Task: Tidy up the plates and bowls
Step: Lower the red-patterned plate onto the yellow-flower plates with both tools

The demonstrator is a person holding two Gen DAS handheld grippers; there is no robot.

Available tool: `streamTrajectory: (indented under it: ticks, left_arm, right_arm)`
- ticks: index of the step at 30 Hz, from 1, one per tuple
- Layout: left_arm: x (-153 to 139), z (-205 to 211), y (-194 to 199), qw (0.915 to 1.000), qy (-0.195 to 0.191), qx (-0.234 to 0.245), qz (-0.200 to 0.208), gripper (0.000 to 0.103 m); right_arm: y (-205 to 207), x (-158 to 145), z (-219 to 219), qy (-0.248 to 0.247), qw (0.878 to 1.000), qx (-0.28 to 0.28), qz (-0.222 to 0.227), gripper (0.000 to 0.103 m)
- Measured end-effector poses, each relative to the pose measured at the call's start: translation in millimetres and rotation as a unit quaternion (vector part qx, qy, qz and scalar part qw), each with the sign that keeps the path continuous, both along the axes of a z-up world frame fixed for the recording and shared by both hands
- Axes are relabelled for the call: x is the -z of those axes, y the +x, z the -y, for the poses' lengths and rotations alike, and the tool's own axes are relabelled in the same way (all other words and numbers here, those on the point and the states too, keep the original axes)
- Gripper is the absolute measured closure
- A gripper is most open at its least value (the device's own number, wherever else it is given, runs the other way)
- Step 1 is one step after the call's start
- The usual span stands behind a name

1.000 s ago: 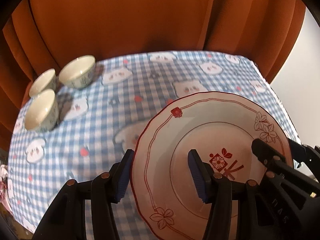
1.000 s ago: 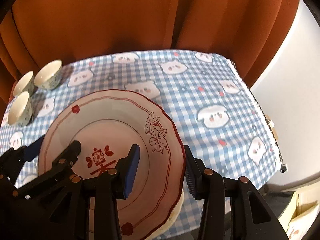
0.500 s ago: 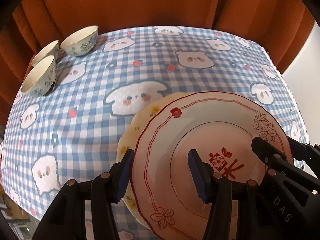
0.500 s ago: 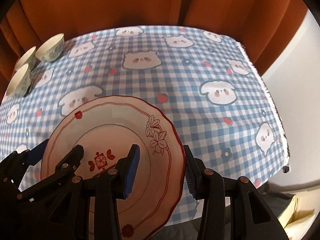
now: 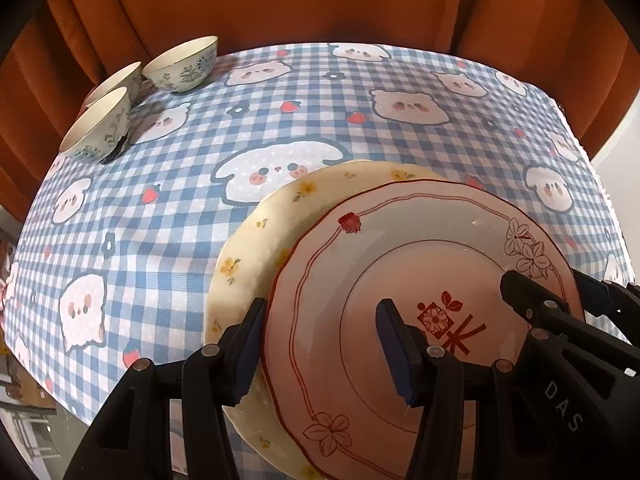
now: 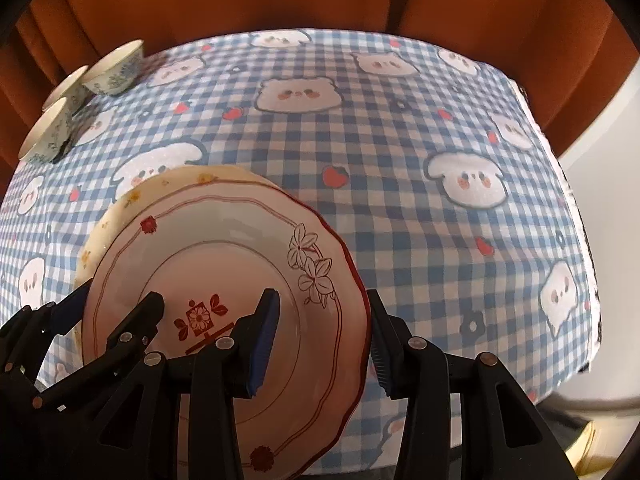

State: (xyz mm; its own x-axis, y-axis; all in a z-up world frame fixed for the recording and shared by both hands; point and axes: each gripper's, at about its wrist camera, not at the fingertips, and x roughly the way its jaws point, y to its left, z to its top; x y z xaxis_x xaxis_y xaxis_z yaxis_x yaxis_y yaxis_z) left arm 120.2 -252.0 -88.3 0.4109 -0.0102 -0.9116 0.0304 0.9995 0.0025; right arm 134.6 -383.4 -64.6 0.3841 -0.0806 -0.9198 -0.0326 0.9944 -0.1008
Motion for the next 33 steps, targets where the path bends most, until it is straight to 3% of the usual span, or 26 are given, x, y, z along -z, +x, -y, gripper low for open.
streamTrajectory:
  ticks: [9, 10, 11, 28, 33]
  left_arm:
    - [0, 0, -2, 0.9998, 0.0, -0.018, 0.005, 0.048]
    - [0, 1, -2, 0.9998, 0.001, -0.02, 0.005, 0.048]
    - [0, 1, -2, 0.9998, 0.002, -0.021, 0.006, 0.048]
    - [-6, -16, -6, 0.9984, 0.013, -0.054, 0.011, 0.048]
    - [-5, -18, -3, 0.9978, 0.026, -0.058, 0.02, 0.047]
  right_arm:
    - [-7, -9, 13, 0.02, 1.0, -0.015, 0.008, 0.059]
    - [-8, -11, 15, 0.022, 1.0, -0.014, 0.014, 0.064]
    - [-9, -14, 16, 0.021, 0.999, -0.016, 0.017, 0.079]
    - [1, 2, 7, 0.059, 0.998, -0.023, -0.017, 0.078]
    - [7, 3, 1, 0.054, 0.998, -0.029, -0.009, 0.078]
